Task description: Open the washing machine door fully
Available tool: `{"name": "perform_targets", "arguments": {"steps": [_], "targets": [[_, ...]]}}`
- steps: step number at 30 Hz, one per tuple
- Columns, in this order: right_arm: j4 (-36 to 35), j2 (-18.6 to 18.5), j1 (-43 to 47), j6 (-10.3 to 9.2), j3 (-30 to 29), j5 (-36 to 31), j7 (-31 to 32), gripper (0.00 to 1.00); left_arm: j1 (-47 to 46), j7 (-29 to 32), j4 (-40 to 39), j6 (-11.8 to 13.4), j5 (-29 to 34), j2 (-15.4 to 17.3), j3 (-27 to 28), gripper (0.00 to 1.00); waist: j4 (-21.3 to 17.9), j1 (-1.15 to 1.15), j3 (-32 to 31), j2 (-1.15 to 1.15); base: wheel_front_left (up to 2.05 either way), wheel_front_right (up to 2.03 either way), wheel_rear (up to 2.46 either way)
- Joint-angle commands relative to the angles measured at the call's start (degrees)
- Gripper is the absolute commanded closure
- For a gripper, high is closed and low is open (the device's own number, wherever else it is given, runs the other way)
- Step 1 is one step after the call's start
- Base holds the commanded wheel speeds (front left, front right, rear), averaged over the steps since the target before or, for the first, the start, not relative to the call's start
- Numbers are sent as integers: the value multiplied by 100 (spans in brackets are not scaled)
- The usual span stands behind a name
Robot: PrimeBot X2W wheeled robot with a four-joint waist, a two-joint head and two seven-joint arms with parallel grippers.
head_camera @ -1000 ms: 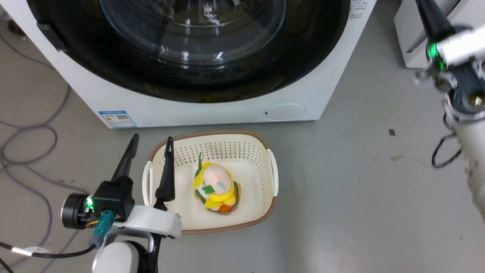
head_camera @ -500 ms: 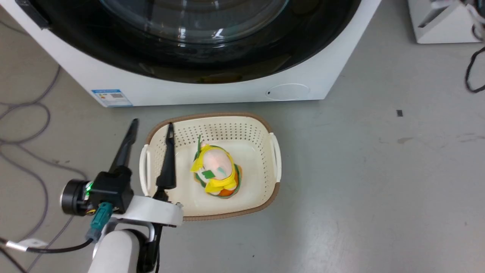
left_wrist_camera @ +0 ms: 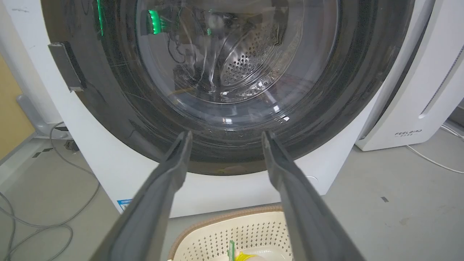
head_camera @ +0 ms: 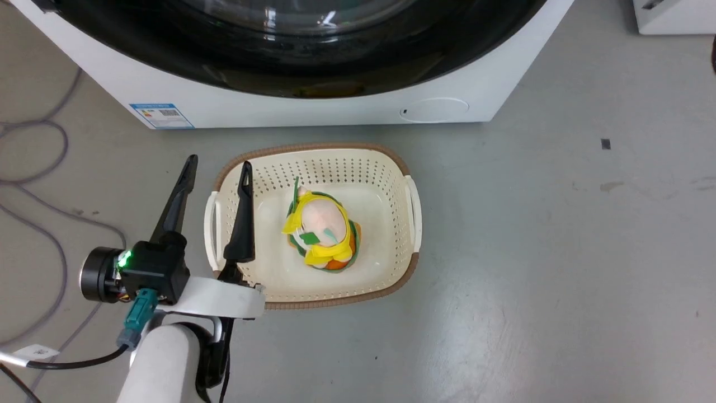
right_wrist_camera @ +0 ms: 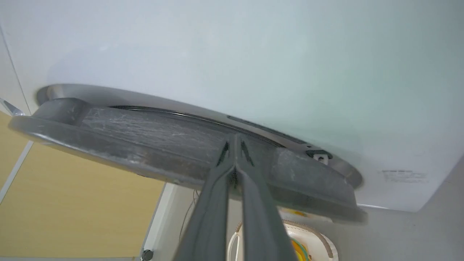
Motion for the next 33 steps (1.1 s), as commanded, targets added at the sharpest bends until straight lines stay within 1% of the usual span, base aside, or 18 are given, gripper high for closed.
{"name": "perform_targets", "arguments": {"steps": [1,6,16,24,33], "targets": [[171,29,-306,5,193,231,123,100,-99,-66,-16,11,-25,10,-1,0,-28,-1,57,0,0,0,0],[202,36,-510,6,505,597,582,100,-131,-123,-8,13,-53,8,18,0,-99,-1,131,0,0,0,0],[-414,-136,34,6,554,727,1160,100,-105,-123,11,-7,-6,-5,62,0,-182,-1,-38,0,0,0,0],[-802,-344,488,6,556,898,1377,100,19,-123,70,2,-4,-65,71,0,-227,-1,-275,0,0,0,0],[-1361,-534,1189,6,619,1195,1622,100,185,-123,216,-16,-17,-120,70,0,-246,-1,-684,0,0,0,0]]}}
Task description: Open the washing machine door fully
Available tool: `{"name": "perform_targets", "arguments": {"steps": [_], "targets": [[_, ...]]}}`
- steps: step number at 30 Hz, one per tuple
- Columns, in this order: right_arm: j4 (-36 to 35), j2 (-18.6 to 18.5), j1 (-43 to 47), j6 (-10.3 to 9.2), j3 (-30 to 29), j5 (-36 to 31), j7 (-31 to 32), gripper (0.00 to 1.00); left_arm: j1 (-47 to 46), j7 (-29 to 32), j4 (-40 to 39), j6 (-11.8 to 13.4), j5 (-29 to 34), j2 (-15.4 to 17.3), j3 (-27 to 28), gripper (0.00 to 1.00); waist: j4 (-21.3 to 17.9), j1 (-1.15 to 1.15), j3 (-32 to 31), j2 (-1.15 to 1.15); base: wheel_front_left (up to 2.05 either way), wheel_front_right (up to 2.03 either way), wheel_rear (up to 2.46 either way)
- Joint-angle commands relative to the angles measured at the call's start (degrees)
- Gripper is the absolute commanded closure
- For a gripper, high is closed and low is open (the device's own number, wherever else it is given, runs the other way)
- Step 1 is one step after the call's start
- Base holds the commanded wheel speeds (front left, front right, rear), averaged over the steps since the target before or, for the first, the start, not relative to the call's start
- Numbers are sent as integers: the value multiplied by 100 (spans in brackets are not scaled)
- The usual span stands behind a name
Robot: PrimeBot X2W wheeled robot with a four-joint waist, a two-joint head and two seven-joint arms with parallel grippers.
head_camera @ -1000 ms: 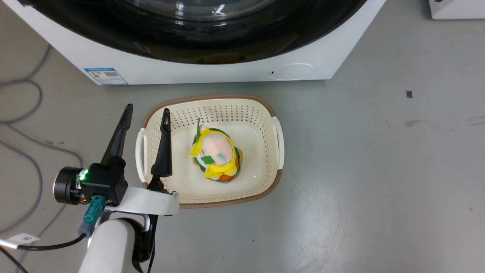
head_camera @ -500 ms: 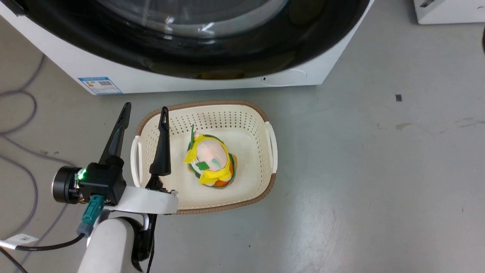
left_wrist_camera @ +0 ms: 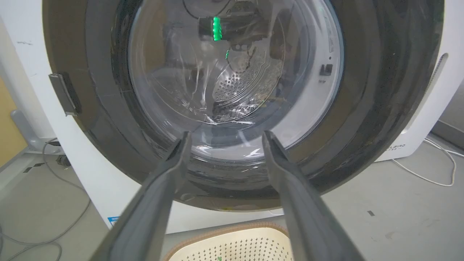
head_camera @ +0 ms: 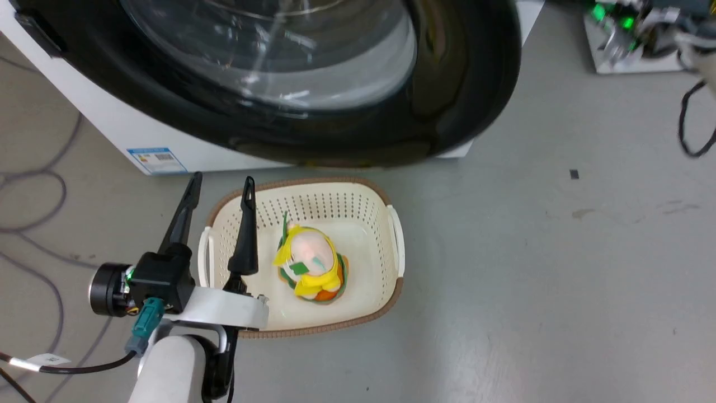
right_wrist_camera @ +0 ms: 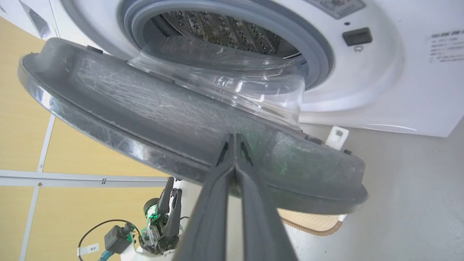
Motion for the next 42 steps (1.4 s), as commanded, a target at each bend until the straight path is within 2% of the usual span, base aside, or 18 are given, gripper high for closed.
{"name": "perform_targets", "arguments": {"steps": [1,13,23,29,35,42], "targets": [[-171,-22,297,6,60,96,77,100,85,-32,40,-20,-9,-4,9,0,2,0,-143,0,0,0,0],[-1333,-491,1144,6,317,565,245,100,351,-32,195,-19,-17,-48,0,0,88,0,-627,0,0,0,0],[-2654,-957,1660,6,884,1221,188,100,618,-32,330,-6,-27,-82,-40,0,197,0,-1013,0,0,0,0],[-3545,-1225,1777,6,1322,1570,-91,100,760,-32,387,20,-25,-83,-49,0,316,0,-1193,0,0,0,0],[-4421,-1393,1883,6,1546,1808,-288,100,877,-32,428,56,-44,-97,-62,0,485,0,-1322,0,0,0,0],[-4902,-1362,2060,6,1615,1791,-393,100,1012,-32,454,87,-89,-109,-51,0,625,0,-1382,0,0,0,0]]}}
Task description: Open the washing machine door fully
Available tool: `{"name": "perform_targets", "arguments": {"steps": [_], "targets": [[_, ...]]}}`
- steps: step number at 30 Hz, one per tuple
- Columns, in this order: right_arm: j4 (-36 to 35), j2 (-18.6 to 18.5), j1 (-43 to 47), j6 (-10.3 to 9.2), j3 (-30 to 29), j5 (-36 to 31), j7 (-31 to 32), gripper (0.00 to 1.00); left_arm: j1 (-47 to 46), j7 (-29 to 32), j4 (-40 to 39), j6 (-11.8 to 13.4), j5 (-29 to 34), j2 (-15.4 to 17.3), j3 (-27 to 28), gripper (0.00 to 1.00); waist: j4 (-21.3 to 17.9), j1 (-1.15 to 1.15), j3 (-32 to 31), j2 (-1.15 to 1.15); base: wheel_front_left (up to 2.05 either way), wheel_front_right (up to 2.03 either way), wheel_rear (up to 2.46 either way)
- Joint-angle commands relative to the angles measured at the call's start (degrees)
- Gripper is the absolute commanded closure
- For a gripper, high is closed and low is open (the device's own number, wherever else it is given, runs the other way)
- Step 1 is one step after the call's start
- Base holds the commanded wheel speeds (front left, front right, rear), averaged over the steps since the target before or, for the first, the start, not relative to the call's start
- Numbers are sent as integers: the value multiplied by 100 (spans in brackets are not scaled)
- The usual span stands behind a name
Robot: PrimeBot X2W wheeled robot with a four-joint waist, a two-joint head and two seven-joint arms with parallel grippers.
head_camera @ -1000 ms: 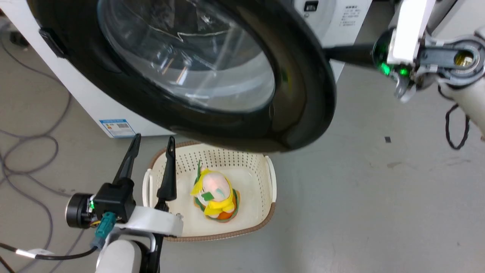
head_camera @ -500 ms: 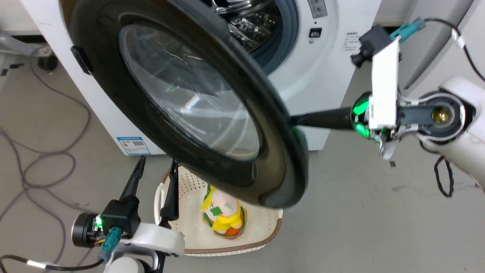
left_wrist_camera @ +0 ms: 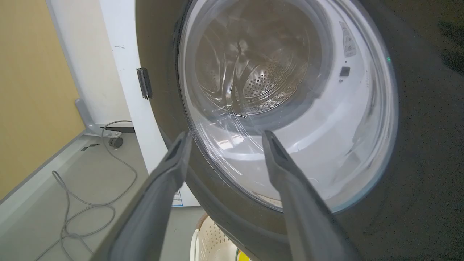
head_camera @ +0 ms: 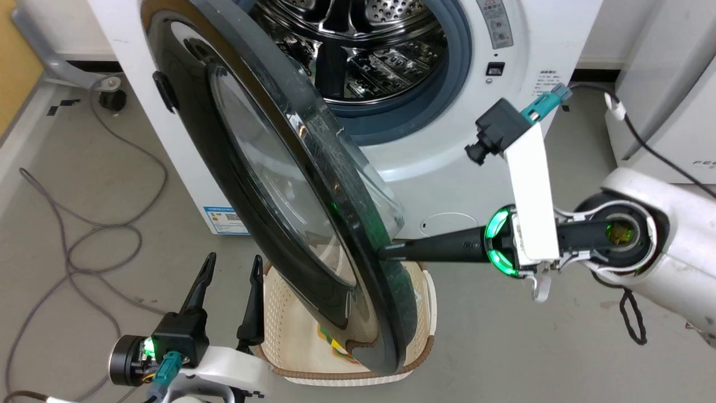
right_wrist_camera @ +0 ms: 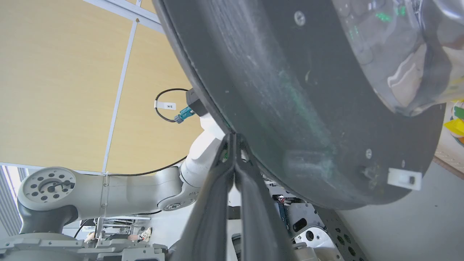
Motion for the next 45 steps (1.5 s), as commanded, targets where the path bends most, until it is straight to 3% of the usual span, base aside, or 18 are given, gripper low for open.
{"name": "perform_targets", "arguments": {"steps": [1,7,10,11,12,13,14,23,26,28,31,36,41,45], "targets": [[-44,26,167,7,28,-27,-14,100,68,-32,9,31,-35,-23,-2,0,29,1,-9,0,0,0,0],[-47,19,389,7,30,30,-237,100,106,-32,26,60,-43,-41,-18,0,47,1,-56,0,0,0,0],[-123,-60,564,7,-57,158,-805,100,132,-32,38,71,-51,-47,-19,0,9,1,-106,0,0,0,0],[-142,-95,650,7,-137,158,-1084,95,139,-32,38,72,-54,-48,-17,0,-9,1,-120,0,0,0,0],[-164,-130,771,7,-245,157,-1386,67,146,-32,41,69,-56,-49,-20,0,-27,1,-141,0,0,0,0],[-200,-151,923,7,-387,164,-1700,29,155,-32,42,72,-58,-50,-19,0,-50,1,-161,0,0,0,0],[-236,-172,1099,7,-533,162,-2002,0,167,-32,45,77,-58,-51,-17,0,-73,1,-188,0,0,0,0],[-482,-327,3287,7,-1972,-399,-4613,0,288,-32,73,99,-62,-24,-2,0,-309,1,-353,0,0,0,0],[-194,-217,4074,7,-2508,-681,-4941,0,313,-32,83,110,-76,6,32,0,-386,1,-372,0,0,0,0],[365,21,4592,7,-3163,-1045,-4960,0,336,-32,68,146,-87,35,90,0,-458,1,-372,0,0,0,0],[1088,603,5251,7,-4212,-2058,-4964,0,371,-32,54,181,-100,72,150,0,-519,1,-374,0,0,0,0],[1694,1681,5991,7,-6146,-4465,-4965,0,381,-32,60,205,-110,128,200,0,-560,1,-366,0,0,0,0],[1000,2768,6490,7,-7897,-7359,-4966,0,364,-32,57,242,-131,162,254,0,-603,1,-343,0,0,0,0],[52,3246,6759,7,-8442,-9466,-4966,0,351,-32,56,264,-146,176,282,0,-620,1,-337,0,0,0,0]]}}
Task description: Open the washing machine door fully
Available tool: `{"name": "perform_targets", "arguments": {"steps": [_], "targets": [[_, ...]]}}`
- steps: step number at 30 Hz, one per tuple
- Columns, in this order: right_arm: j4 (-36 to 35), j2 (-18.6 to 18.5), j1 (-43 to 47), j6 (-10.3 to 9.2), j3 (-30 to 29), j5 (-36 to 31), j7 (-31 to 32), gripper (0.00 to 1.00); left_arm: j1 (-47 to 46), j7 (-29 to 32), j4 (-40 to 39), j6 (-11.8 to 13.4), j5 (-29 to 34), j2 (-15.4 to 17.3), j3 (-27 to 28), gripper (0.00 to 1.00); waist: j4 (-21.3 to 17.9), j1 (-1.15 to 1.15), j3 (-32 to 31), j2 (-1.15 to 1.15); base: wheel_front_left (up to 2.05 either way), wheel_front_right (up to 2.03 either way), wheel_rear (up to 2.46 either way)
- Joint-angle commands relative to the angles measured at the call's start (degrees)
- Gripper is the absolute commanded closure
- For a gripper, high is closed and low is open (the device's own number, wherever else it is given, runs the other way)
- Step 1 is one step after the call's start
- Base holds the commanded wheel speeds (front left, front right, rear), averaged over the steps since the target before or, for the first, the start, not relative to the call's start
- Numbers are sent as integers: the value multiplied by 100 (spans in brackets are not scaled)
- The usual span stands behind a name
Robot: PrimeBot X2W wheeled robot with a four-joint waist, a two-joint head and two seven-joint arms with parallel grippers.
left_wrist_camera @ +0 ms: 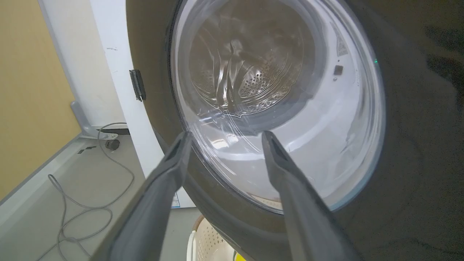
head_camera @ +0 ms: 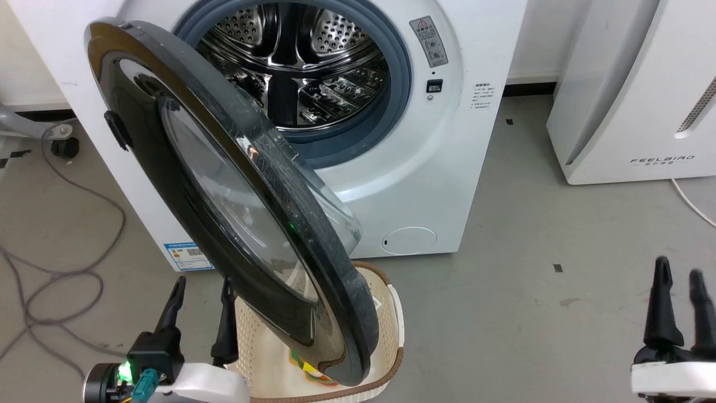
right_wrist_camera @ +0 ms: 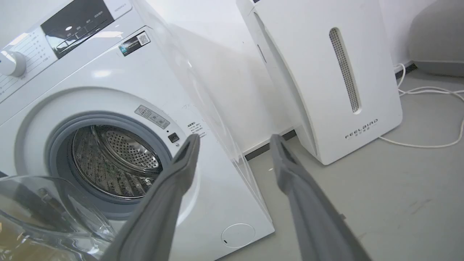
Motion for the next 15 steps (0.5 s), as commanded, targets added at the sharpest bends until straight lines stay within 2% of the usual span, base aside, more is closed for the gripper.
{"name": "perform_targets", "arguments": {"steps": [1,2,3,5,8,15], "targets": [[-384,101,164,6,-64,-804,-19,0,23,-32,1,19,-33,32,28,0,1,0,-1,0,0,0,0],[-543,124,204,6,-57,-1125,-19,0,18,-32,3,21,-35,35,30,0,0,0,-6,0,0,0,0],[-926,141,333,6,198,-1869,30,0,22,-32,15,23,-42,41,36,0,-4,0,-29,0,0,0,0],[-1081,143,430,6,424,-2226,126,0,30,-32,20,25,-44,41,33,0,3,0,-36,0,0,0,0],[-1227,144,545,6,681,-2620,313,0,36,-32,23,32,-45,35,25,0,15,0,-47,0,0,0,0],[-1013,145,679,6,854,-2944,567,0,25,-32,45,18,-24,21,-46,0,62,0,-12,0,0,0,0]]}}
